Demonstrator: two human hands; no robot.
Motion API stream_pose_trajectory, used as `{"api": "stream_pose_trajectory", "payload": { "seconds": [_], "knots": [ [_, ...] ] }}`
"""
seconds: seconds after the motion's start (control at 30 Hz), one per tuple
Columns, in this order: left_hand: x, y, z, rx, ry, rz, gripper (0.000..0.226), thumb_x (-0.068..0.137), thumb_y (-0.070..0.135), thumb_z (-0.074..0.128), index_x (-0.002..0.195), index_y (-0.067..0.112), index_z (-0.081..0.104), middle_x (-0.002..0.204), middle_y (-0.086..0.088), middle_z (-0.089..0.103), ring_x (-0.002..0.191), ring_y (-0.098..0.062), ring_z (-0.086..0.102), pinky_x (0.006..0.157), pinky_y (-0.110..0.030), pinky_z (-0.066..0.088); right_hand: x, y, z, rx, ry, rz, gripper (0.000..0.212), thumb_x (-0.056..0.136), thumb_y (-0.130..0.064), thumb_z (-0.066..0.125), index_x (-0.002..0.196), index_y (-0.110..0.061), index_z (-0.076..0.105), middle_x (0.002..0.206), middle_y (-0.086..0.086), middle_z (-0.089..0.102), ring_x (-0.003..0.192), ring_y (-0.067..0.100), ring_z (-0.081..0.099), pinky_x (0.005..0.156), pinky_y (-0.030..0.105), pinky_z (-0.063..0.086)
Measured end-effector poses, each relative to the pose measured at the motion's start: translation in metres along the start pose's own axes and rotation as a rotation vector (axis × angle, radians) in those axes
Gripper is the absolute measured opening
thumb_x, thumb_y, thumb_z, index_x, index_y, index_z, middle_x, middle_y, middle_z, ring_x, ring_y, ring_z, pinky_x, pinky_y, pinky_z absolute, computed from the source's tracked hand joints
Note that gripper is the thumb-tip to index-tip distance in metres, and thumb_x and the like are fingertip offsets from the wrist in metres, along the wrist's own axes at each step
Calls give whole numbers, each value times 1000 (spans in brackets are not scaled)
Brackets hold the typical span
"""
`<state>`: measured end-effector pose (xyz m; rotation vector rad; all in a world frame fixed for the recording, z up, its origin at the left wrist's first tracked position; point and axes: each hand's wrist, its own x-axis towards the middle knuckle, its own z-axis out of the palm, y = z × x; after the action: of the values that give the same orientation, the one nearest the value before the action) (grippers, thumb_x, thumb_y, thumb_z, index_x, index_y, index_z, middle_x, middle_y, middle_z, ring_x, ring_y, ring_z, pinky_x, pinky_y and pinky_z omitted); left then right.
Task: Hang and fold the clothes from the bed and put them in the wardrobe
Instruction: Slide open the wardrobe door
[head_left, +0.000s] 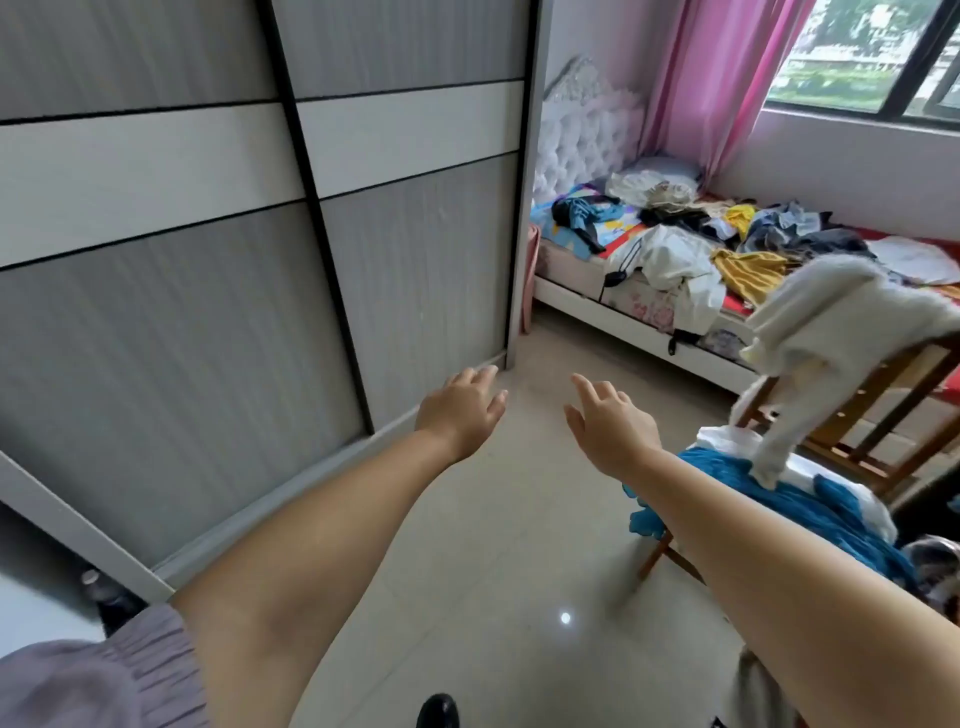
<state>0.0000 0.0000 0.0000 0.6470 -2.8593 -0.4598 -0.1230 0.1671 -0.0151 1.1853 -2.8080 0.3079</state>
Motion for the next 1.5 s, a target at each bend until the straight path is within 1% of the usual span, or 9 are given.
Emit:
{"api": "stream_pose_trajectory", "payload": {
  "seconds": [0.13,0.3,0.5,0.67,0.9,1.1,1.23,1.43,1.5],
  "knots": [
    [48,-28,-5,13,12,-10,49,101,40,31,145,17,31,138,-9,45,127,-27,41,93,-39,39,54,-9,13,-16,-21,15,52,101,-45,28,149,-24,21,138,6,44,120,27,47,70,33,41],
    [125,-57,-24,-6,29,36,49,102,40,31,146,18,31,140,-7,45,127,-26,42,94,-38,39,139,-18,17,28,-19,88,53,101,-44,30,149,-26,20,141,5,42,125,28,44,82,39,47],
    [223,-91,-60,25,64,95,51,102,39,30,147,17,29,143,-8,42,130,-26,40,96,-38,38,239,-23,11,72,41,151,52,101,-44,31,149,-26,22,141,7,43,125,29,45,85,40,46],
    [289,-109,-64,110,4,142,51,101,41,30,147,19,29,142,-8,42,130,-26,40,98,-38,36,308,-21,12,67,63,138,52,101,-43,31,149,-25,23,139,7,44,124,28,46,83,39,47],
    [426,-127,-74,121,74,171,51,101,41,32,146,18,31,140,-9,44,130,-26,40,98,-38,36,439,-9,15,78,141,81,47,101,-43,31,144,-23,29,133,9,49,119,29,50,76,37,46],
    [555,-142,-79,87,117,131,50,101,41,33,145,17,32,140,-9,45,130,-27,40,98,-38,38,575,14,16,56,115,40,51,102,-43,30,148,-24,24,140,9,44,123,29,49,82,39,47],
    [633,-162,-81,112,159,113,49,101,39,33,144,16,35,138,-10,48,127,-27,43,99,-37,35,656,21,20,109,93,29,51,102,-40,30,150,-25,22,145,9,39,125,30,47,88,42,48],
    [744,-191,-68,218,97,150,50,101,39,34,144,15,34,139,-10,46,129,-26,40,103,-38,32,767,25,47,303,31,77,53,103,-34,27,151,-14,18,148,14,35,131,31,41,98,44,43],
    [787,-197,-68,233,99,186,49,101,38,35,144,15,34,139,-10,45,130,-26,40,103,-38,31,809,29,53,402,46,120,55,103,-35,29,152,-15,16,149,15,35,135,31,37,101,47,40]
  ]
}}
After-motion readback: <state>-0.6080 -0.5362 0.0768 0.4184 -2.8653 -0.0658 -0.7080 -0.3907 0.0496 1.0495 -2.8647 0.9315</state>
